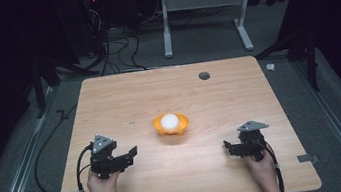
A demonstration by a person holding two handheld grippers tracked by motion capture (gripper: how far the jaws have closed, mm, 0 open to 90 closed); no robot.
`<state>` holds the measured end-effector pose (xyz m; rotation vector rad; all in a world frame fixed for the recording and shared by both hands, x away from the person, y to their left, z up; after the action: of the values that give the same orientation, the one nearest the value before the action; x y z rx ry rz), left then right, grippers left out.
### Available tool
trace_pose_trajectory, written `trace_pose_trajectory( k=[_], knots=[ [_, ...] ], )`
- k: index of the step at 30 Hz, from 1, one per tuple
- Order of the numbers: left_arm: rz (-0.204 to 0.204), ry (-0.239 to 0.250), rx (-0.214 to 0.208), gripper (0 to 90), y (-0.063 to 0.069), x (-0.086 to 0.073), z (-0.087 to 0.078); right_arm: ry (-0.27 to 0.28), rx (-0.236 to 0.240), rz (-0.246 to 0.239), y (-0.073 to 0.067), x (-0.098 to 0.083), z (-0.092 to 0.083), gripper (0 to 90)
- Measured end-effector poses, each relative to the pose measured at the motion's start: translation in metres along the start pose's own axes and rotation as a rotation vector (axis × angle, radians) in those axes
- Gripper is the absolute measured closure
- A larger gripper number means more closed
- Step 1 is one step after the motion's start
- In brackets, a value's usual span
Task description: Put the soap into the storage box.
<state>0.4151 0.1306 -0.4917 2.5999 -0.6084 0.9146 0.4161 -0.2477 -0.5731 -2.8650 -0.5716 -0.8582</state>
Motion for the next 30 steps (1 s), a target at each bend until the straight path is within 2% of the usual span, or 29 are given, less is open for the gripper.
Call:
trace_pose_trajectory(
  k=[8, 30],
  knots=[
    [-0.021, 0.000, 0.004, 20.3, -0.004, -0.007, 0.002, 0.000, 0.000, 0.000, 0.000, 0.000, 0.000, 19.6],
    [-0.029, -0.027, 0.023, 20.1, -0.008, -0.019, 0.014, 0.000, 0.000, 0.000, 0.000, 0.000, 0.000, 19.5]
  ],
)
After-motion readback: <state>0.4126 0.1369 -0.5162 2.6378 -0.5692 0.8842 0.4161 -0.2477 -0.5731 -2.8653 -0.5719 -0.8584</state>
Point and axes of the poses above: each handheld gripper's, and its own axes: z roughly forward along the jaws, x roughly out of its top, y roughly to its right, the point moved 10 cm from there along z, roughly forward along the jaws, and after that the axes turned 12 degrees about -y, right-handed, at the moved point
